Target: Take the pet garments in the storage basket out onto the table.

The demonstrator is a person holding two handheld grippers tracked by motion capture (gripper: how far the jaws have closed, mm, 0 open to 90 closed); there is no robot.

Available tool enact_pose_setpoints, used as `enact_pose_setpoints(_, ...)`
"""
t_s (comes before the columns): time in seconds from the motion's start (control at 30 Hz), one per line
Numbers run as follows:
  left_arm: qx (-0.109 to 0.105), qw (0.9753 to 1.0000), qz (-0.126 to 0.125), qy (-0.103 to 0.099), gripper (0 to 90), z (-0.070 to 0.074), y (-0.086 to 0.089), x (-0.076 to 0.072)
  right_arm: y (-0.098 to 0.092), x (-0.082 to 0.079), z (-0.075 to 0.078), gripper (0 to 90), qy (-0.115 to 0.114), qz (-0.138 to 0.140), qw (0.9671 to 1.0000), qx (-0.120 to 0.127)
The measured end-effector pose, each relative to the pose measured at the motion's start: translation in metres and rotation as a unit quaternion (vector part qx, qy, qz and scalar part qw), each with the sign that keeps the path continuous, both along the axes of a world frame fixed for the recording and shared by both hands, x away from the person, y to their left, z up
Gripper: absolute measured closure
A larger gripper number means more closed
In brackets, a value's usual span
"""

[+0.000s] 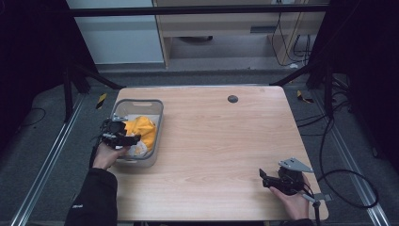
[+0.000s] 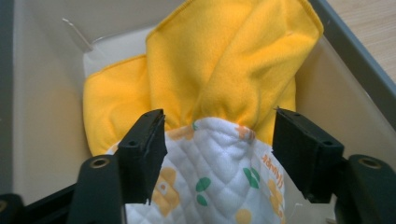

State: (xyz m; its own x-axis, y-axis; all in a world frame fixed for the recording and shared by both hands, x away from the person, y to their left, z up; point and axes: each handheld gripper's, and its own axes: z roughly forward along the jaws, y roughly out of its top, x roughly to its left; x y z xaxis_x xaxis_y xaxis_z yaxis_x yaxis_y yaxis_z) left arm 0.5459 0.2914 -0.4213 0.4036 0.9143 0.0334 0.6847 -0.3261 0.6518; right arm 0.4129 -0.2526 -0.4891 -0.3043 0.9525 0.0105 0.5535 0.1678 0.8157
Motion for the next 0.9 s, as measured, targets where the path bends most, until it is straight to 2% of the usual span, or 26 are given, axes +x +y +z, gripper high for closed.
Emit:
enact_pose_setpoints(0.17,0.004,0.9999,-0.003,0.016,43.9,-0.0057,-0.0017,0.0024,0.0001,0.0,-0.0001,11.5,0.001,0.0,1.0,0.0)
enact_pose_setpoints(0.3,0.009,0.9997,-0.004,0.021,48.4,-0.006,-0.0032,0.0033,0.0006,-0.0002,-0.0001,11.3,0.005,0.001,1.0,0.002)
enact_pose_setpoints(0.6,0.017,0.9993,-0.016,0.031,69.6,-0.0069,-0.0058,0.0031,0.0007,0.0005,-0.001,11.1,0.005,0.005,1.0,-0.002)
enact_pose_setpoints(0.9,0.019,0.9994,-0.016,0.023,75.9,-0.0034,-0.0032,-0.0013,0.0007,0.0006,-0.0011,11.1,0.006,0.006,1.0,-0.002)
